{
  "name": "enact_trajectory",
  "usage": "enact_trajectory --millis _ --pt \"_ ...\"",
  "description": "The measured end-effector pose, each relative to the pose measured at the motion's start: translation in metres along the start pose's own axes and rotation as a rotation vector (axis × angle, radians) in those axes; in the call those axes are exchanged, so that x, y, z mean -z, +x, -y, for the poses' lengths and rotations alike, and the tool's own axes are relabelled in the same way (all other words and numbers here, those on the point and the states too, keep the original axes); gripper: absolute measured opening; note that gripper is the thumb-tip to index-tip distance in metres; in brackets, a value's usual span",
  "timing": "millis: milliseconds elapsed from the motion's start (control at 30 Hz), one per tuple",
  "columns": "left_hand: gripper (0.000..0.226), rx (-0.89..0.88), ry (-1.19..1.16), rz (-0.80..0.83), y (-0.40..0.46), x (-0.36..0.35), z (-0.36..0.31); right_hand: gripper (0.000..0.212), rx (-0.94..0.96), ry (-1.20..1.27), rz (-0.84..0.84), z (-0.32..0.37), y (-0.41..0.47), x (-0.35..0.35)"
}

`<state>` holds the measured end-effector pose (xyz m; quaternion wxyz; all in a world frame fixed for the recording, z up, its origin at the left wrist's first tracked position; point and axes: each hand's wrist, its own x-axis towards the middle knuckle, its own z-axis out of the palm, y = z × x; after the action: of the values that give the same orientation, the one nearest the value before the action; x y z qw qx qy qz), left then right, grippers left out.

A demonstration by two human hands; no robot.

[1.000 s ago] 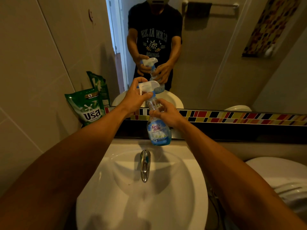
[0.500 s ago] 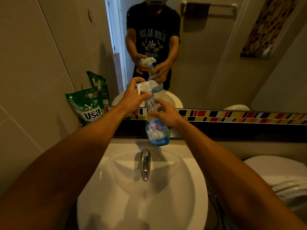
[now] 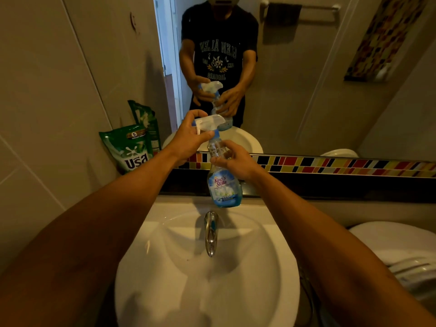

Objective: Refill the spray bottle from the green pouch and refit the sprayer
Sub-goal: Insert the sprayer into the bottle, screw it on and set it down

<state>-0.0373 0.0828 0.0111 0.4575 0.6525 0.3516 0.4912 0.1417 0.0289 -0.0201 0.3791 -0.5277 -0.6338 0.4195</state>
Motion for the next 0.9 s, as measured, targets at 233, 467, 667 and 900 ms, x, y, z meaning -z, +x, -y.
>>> enact_trajectory --millis 233,467,667,900 --pt "0.055 -0.005 -0.019 0.007 0.0 -0.001 -0.001 0.053 0.005 -0.02 -0.001 0.005 0.001 -0.002" --pt "0.052 0.025 0.013 0.004 0.002 0.004 -0.003 0.06 -0.01 -0.01 0.0 0.005 -0.001 -0.002" --pt "0.056 -0.012 -0.017 0.006 -0.001 0.002 -0.004 0.054 0.009 -0.028 0.006 0.01 0.0 -0.005" --pt "0.055 0.009 0.029 0.009 0.0 0.007 -0.003 0.056 -0.001 -0.026 0.005 0.006 0.002 -0.006"
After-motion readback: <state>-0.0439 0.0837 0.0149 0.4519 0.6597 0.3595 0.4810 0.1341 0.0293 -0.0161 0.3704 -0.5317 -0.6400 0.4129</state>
